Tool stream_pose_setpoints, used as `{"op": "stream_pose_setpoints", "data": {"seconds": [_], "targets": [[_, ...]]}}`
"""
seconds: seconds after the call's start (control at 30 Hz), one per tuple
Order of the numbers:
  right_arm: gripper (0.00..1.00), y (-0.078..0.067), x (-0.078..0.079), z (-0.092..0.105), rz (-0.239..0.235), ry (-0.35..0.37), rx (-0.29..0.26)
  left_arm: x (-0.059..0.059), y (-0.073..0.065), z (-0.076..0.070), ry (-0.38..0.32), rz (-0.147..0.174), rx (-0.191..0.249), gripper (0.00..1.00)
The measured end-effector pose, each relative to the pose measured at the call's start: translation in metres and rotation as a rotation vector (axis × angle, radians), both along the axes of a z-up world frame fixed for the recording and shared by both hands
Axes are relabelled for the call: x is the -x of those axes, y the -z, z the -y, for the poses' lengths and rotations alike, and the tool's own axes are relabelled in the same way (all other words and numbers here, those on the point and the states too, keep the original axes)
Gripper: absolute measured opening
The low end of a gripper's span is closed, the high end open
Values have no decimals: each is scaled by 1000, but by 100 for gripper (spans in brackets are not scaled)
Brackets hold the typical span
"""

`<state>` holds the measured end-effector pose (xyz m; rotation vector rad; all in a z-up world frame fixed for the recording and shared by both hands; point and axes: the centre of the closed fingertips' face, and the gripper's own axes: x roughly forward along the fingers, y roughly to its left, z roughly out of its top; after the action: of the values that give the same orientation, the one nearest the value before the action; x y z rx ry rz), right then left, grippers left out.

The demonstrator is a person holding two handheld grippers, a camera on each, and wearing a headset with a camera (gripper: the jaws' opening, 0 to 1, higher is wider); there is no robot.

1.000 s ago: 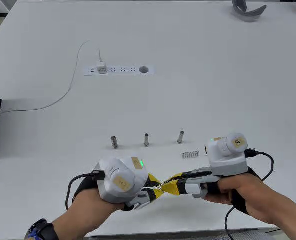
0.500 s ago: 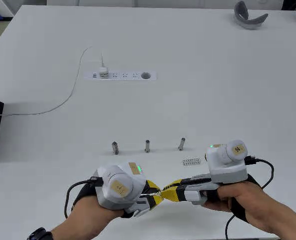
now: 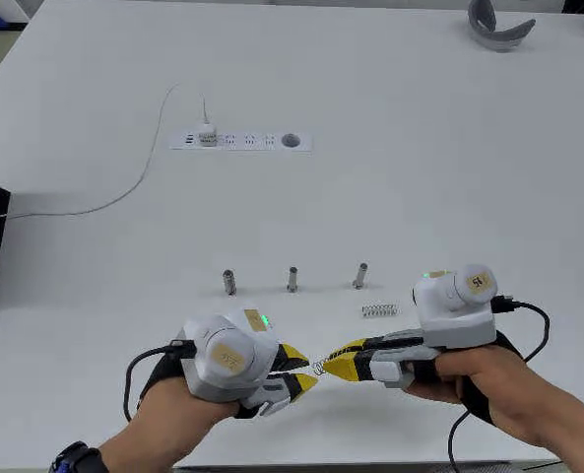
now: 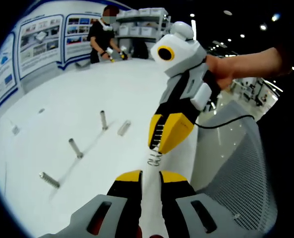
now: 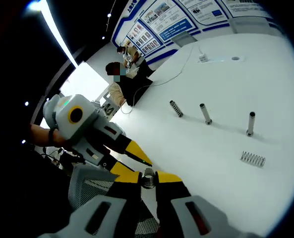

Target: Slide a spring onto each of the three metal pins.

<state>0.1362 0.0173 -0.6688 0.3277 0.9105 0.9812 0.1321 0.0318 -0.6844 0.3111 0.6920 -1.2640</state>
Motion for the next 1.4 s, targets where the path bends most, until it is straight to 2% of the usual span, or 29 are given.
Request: {"op": "stream_pose_setpoints", "data": {"seconds": [0.17,0.3,0.63,0.83,0.97,1.4], "targets": [[12,2,-2,5,6,8,25,-8,1,-6,-43,-9,8,15],[12,9,0,10,26,-19,87,-13,4,-10,-79,-13,11,16],[12,16,-2,16,40,-21,133,-25,10,-21,-135,-10,9,18],[12,14,-7,20,59,-27,139,-34,10,-28,-188,-17,21,20],[12,15,-12,24,50,-15,147,-39,10,-32,-212,-18,26,21],[12,14,-19,29,52,9,159,-47,8,-50,-235,-19,18,22]]}}
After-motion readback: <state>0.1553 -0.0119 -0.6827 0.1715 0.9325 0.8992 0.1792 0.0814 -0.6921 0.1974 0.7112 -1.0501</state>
